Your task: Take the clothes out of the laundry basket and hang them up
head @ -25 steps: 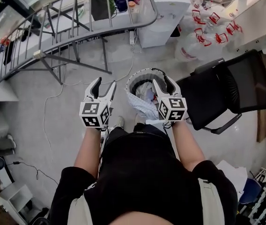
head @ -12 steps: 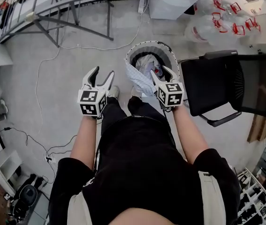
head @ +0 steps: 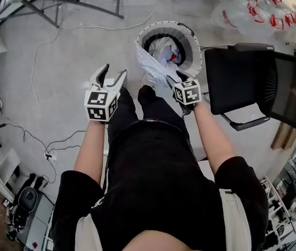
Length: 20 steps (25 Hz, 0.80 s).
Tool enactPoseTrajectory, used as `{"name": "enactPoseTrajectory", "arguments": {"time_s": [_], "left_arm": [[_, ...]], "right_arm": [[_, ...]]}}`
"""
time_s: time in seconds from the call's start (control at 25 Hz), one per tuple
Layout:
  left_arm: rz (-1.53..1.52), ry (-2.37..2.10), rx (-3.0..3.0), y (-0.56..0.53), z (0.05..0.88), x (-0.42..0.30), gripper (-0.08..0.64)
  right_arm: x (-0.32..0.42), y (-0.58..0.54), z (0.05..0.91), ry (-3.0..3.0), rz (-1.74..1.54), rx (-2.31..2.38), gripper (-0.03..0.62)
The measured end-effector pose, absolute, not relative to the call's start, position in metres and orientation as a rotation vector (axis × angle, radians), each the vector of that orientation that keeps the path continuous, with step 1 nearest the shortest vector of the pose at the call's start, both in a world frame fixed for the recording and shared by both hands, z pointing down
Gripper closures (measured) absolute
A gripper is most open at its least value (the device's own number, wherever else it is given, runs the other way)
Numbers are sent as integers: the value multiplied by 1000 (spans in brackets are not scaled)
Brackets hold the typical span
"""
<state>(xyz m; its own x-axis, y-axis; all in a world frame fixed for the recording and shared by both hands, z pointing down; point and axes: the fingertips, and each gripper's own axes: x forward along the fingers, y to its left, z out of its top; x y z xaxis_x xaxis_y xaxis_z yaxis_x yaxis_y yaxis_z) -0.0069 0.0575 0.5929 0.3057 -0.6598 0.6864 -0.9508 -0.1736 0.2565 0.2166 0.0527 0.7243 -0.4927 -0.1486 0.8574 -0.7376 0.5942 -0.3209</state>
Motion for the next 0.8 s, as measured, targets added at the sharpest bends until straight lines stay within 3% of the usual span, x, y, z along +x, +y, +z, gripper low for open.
{"name": "enactPoseTrajectory", "arguments": {"time_s": [0.8], "left_arm": [[722,-1138,1945,91,705,56,282]], "right_arm": [[314,128,924,-1620,703,690,396]]}}
